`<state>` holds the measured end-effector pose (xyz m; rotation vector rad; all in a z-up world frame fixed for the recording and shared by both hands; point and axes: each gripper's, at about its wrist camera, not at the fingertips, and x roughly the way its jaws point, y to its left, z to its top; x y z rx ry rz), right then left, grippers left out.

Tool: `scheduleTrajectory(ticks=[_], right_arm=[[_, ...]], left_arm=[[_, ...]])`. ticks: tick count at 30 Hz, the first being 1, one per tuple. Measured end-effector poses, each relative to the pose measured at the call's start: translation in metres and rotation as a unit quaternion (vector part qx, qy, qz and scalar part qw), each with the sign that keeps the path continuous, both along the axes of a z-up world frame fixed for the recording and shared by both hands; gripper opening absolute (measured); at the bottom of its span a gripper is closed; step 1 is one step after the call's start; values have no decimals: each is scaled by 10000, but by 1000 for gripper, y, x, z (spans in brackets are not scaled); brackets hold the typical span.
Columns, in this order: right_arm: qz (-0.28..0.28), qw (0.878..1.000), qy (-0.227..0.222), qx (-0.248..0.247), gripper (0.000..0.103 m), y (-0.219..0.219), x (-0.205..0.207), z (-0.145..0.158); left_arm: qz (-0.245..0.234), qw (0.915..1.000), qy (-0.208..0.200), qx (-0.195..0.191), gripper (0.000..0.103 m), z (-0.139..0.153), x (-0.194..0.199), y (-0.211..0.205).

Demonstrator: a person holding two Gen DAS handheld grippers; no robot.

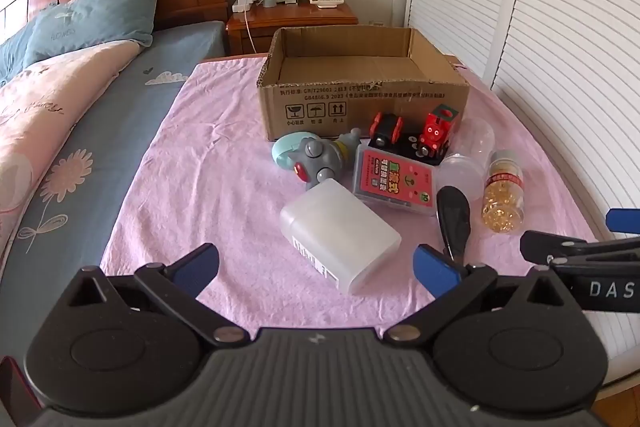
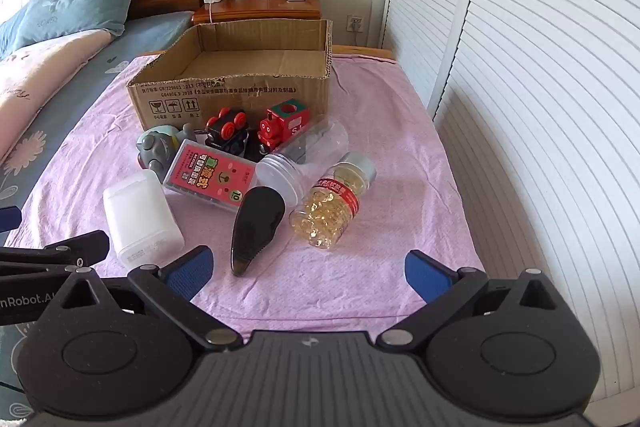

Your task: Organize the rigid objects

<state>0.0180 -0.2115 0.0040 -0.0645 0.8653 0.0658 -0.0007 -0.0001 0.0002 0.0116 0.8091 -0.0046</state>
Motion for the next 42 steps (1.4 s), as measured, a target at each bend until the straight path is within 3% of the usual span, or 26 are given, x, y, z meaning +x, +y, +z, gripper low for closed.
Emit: scheduleTrajectory(ticks=[42], right_arm=[[16, 10000, -11, 34, 103, -1, -1, 5]], left_arm=[[47, 9999, 78, -49, 102, 3, -2, -1]])
